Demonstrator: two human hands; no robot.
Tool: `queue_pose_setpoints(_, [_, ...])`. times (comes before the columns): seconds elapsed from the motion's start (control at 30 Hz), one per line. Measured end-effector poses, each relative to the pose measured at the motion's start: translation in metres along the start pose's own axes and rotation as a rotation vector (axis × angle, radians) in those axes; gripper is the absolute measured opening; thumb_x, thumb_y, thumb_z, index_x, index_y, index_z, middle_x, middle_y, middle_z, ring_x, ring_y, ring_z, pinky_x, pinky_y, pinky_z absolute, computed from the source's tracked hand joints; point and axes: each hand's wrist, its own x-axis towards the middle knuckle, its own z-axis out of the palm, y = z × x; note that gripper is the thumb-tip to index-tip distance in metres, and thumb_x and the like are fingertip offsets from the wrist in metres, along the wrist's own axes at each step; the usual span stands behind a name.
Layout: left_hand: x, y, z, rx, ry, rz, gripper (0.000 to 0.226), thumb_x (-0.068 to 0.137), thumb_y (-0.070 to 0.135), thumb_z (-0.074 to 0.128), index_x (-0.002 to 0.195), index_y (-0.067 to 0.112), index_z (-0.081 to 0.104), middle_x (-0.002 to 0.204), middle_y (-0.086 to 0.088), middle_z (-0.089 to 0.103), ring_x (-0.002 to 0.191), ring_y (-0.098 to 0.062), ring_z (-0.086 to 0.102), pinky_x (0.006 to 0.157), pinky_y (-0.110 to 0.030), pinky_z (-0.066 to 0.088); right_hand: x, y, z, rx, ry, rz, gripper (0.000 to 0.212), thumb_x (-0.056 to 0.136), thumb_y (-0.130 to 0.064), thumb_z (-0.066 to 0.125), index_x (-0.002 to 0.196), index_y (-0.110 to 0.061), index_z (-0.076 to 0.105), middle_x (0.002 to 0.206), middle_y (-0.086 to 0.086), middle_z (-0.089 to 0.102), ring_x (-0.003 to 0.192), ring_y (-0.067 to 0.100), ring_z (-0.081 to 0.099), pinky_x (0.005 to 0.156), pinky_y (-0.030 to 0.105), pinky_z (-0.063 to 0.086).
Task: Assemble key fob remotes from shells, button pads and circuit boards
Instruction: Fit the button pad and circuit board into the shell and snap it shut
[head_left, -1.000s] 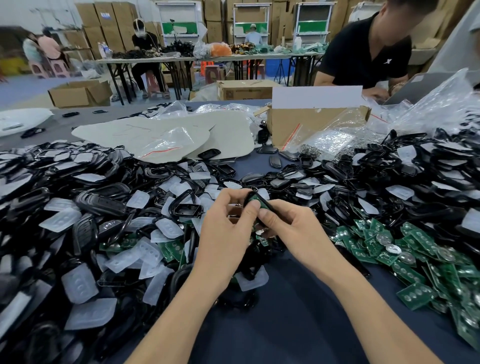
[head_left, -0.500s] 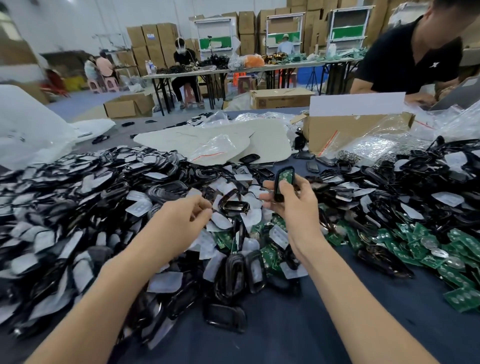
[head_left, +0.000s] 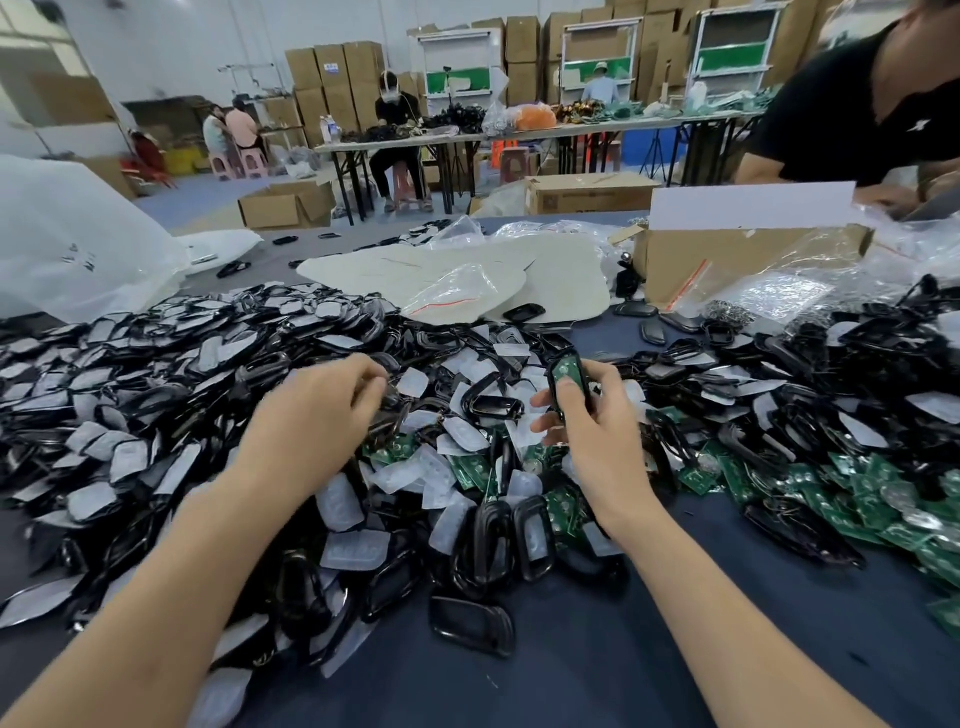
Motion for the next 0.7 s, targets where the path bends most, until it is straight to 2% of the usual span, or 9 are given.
queue_pose_setpoints(0.1, [0.016, -0.016, -0.002, 0.123, 0.062, 0.004, 0.022, 0.101, 0.028, 0.049, 0.110, 0.018, 0.067, 0.084, 0.001, 0.066, 0.080, -0.023, 0.061, 0.071, -0.039, 0.050, -0.002, 0.004, 0.001, -0.060, -0.031, -0.024, 0.010, 0.106, -0.021, 0.049, 0.111, -0.028, 0.054, 0.087, 0.000, 0.073, 0.068, 0.015, 0.065, 0.058, 0.025, 0.051])
queue_pose_setpoints(0.23, [0.037, -0.030, 0.002, 0.289, -0.138, -0.017, 0.040, 0.102, 0.044, 0.045, 0.132, 0.022, 0.058, 0.119, -0.010, 0.055, 0.119, -0.031, 0.048, 0.101, -0.047, 0.040, -0.002, 0.005, 0.001, -0.089, -0.030, -0.039, 0.012, 0.105, -0.024, 0.049, 0.112, -0.033, 0.053, 0.090, -0.002, 0.073, 0.070, 0.014, 0.066, 0.059, 0.024, 0.051])
queue_pose_setpoints(0.33, [0.047, -0.033, 0.001, 0.342, -0.286, 0.055, 0.048, 0.099, 0.055, 0.045, 0.142, 0.033, 0.049, 0.135, -0.003, 0.047, 0.128, -0.026, 0.040, 0.107, -0.045, 0.035, -0.002, 0.006, 0.000, -0.085, -0.021, -0.038, 0.011, 0.105, -0.025, 0.048, 0.111, -0.033, 0.054, 0.089, -0.002, 0.073, 0.069, 0.013, 0.066, 0.059, 0.024, 0.051])
queue_pose_setpoints(0.4, [0.048, -0.035, -0.001, 0.330, -0.347, 0.146, 0.047, 0.097, 0.055, 0.048, 0.142, 0.040, 0.047, 0.143, 0.005, 0.042, 0.134, -0.020, 0.036, 0.111, -0.043, 0.033, 0.000, 0.006, -0.001, -0.082, -0.008, -0.037, 0.011, 0.106, -0.024, 0.048, 0.112, -0.031, 0.054, 0.089, -0.001, 0.073, 0.068, 0.013, 0.065, 0.058, 0.024, 0.051])
queue_pose_setpoints(0.5, [0.048, -0.032, -0.002, 0.428, -0.399, 0.250, 0.044, 0.100, 0.051, 0.047, 0.143, 0.041, 0.045, 0.143, 0.011, 0.045, 0.136, -0.014, 0.035, 0.111, -0.039, 0.036, 0.002, 0.006, -0.002, -0.076, 0.005, -0.032, 0.011, 0.106, -0.024, 0.048, 0.112, -0.031, 0.054, 0.089, -0.001, 0.074, 0.068, 0.014, 0.065, 0.058, 0.026, 0.050])
queue_pose_setpoints(0.7, [0.050, -0.023, 0.001, 0.663, -0.290, 0.407, 0.039, 0.106, 0.037, 0.030, 0.143, 0.033, 0.043, 0.128, 0.012, 0.062, 0.122, -0.015, 0.053, 0.093, -0.037, 0.051, 0.003, 0.006, -0.002, -0.079, 0.012, -0.023, 0.013, 0.106, -0.026, 0.048, 0.112, -0.034, 0.054, 0.091, 0.000, 0.074, 0.068, 0.013, 0.066, 0.059, 0.025, 0.050])
